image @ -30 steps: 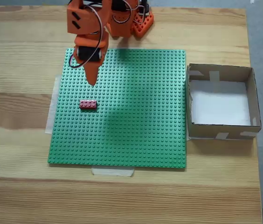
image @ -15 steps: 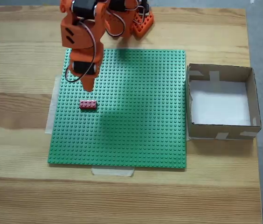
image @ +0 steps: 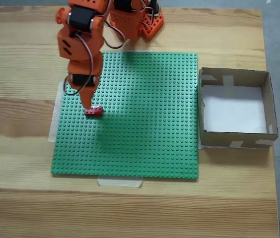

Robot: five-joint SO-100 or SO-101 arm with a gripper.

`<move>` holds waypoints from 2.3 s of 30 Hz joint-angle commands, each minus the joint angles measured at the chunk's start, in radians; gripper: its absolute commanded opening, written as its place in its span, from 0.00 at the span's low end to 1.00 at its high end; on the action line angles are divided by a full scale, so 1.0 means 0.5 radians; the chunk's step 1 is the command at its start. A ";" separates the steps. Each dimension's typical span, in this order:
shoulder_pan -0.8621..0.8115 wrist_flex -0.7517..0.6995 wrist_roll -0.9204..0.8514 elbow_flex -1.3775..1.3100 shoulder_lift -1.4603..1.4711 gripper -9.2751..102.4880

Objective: Pick the red lego block and put it in the box.

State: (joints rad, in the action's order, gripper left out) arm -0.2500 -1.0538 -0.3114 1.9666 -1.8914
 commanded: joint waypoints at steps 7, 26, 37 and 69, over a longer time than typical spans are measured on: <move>0.009 -0.117 0.049 -0.215 0.147 0.28; 0.018 -0.117 0.101 -0.322 0.476 0.29; 0.021 -0.012 0.160 -0.325 0.549 0.30; 0.049 0.071 0.015 -0.322 0.620 0.23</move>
State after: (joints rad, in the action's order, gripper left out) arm -0.2332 -1.0247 -0.2961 1.8546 -1.5754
